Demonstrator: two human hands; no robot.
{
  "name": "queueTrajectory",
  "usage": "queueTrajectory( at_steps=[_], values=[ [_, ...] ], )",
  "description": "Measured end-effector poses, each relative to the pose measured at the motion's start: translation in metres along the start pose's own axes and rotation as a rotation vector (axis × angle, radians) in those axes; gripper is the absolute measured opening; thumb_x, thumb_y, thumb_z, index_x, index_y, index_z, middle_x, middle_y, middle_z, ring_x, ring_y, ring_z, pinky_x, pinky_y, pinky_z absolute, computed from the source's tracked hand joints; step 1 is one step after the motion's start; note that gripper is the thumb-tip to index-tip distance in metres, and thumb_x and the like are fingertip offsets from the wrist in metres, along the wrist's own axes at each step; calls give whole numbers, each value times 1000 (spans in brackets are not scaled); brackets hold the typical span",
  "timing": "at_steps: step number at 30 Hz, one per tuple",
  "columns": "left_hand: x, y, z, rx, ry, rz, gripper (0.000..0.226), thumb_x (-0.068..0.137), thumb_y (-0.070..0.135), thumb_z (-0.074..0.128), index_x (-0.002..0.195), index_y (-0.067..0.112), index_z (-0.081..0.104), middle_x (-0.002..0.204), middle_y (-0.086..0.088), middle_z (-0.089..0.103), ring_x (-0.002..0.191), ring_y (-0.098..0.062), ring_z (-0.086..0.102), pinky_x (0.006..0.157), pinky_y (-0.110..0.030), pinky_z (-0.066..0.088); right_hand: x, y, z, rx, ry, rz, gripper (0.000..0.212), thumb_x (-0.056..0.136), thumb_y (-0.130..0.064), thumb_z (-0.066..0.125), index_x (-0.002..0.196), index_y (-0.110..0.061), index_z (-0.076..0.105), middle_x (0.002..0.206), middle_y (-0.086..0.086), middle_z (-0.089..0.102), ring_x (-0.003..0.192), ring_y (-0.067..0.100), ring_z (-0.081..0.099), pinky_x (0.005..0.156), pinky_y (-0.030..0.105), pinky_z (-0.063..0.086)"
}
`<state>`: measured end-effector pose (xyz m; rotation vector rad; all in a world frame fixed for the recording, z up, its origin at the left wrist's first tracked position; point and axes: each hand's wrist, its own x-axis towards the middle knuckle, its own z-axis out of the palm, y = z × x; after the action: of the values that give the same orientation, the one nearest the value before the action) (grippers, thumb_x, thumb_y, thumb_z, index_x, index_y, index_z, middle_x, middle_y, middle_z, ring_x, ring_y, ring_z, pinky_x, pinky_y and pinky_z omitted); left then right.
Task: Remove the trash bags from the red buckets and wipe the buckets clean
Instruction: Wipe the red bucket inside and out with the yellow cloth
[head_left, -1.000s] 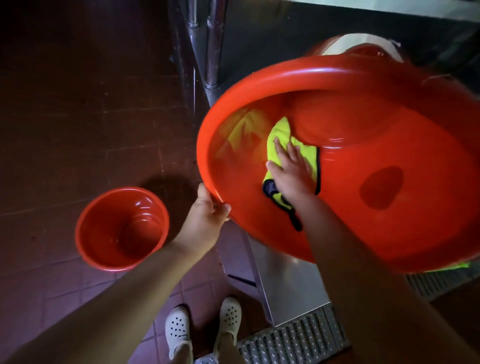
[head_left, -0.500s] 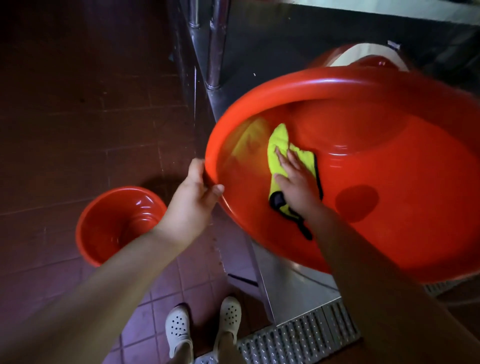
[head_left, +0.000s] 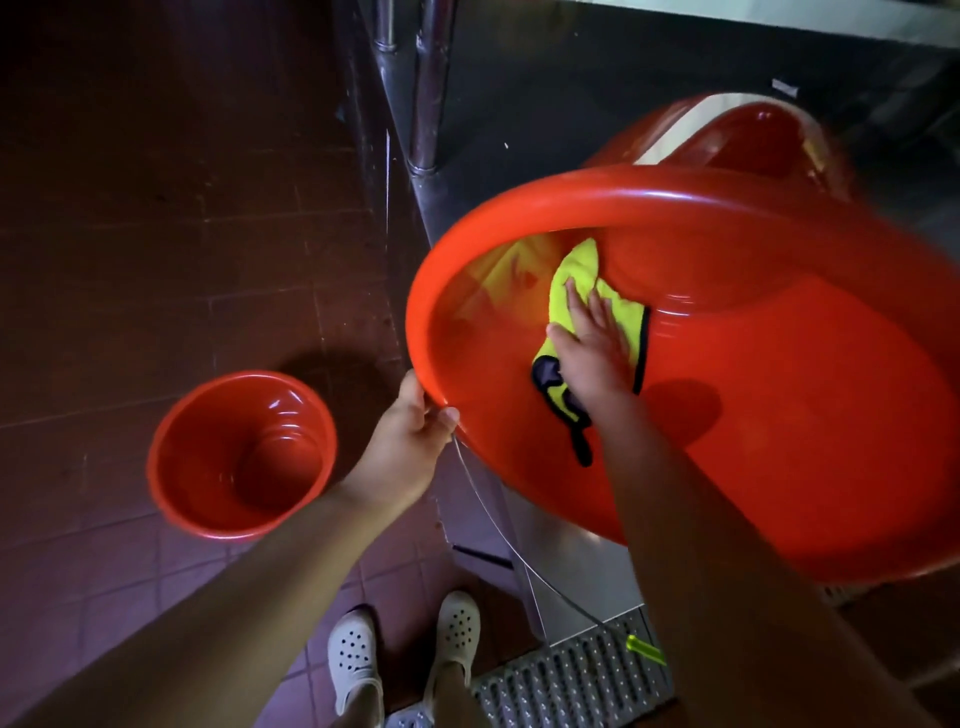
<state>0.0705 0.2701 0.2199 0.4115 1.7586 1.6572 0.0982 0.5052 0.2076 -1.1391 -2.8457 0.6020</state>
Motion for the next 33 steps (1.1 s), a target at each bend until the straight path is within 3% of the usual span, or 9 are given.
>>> queueTrajectory(
  at_steps=[3, 7, 13, 16, 19, 23, 26, 29, 33],
  values=[
    [1, 1, 2, -1, 1, 20, 30, 87, 24, 55, 105, 47, 50, 104, -2, 64, 103, -19, 60, 99, -51, 45, -50, -21, 16, 115, 92, -122, 68, 83, -50, 36, 146, -25, 29, 153, 14, 25, 143, 28, 21, 114, 39, 17],
    [1, 4, 3, 57, 24, 48, 32, 92, 8, 54, 104, 36, 44, 98, 9, 61, 90, 7, 57, 89, -16, 45, -116, -35, 25, 165, 46, -247, 65, 82, -48, 33, 145, -34, 22, 154, 10, 24, 142, 23, 18, 115, 37, 14],
    [5, 9, -9, 58, 11, 88, 16, 89, 20, 54, 99, 31, 48, 82, 15, 57, 74, 2, 52, 77, -28, 46, -83, -6, 15, 124, 45, -349, 60, 84, -37, 41, 143, -29, 33, 151, 8, 31, 141, 24, 24, 114, 34, 22],
    [11, 23, -19, 182, 7, 189, 14, 89, 18, 55, 100, 17, 47, 79, 6, 57, 72, -3, 52, 76, -27, 46, -40, 14, 4, 83, 34, -252, 61, 82, -33, 45, 143, -26, 37, 151, 12, 32, 140, 27, 27, 113, 38, 26],
    [15, 39, -26, 293, 9, 285, 11, 87, 26, 52, 92, 32, 44, 81, -5, 57, 78, -23, 57, 77, -40, 47, 2, 29, -15, 16, -25, -111, 59, 91, -31, 48, 146, -32, 28, 156, 5, 20, 144, 20, 16, 116, 33, 16],
    [15, 44, -23, 214, 25, 339, 21, 88, 24, 51, 100, 40, 44, 85, 16, 56, 81, -4, 57, 79, -28, 48, 27, 36, -23, -125, -85, -19, 58, 96, -39, 39, 147, -42, 13, 158, -6, 8, 145, 13, 3, 117, 35, 6],
    [14, 25, -14, -28, 50, 205, 36, 92, 2, 53, 118, 20, 36, 102, 11, 57, 91, 0, 59, 80, -19, 49, 27, 33, -21, -143, -100, -15, 54, 97, -47, 32, 147, -43, 10, 159, -7, 6, 145, 12, -1, 116, 35, 3],
    [5, 5, -5, -119, -36, -50, 21, 96, 6, 46, 115, 14, 45, 109, -10, 62, 107, -23, 61, 90, -29, 52, 18, 23, -14, -111, -81, 5, 55, 97, -46, 34, 148, -40, 12, 159, -3, 7, 145, 14, 0, 115, 32, 2],
    [3, 5, 1, -162, -21, -43, 21, 96, 7, 44, 113, 19, 49, 112, -27, 57, 103, -26, 62, 87, -26, 54, -35, -5, 9, -33, 75, -125, 68, 83, -53, 32, 146, -27, 28, 153, 14, 27, 141, 29, 23, 112, 38, 19]
  ],
)
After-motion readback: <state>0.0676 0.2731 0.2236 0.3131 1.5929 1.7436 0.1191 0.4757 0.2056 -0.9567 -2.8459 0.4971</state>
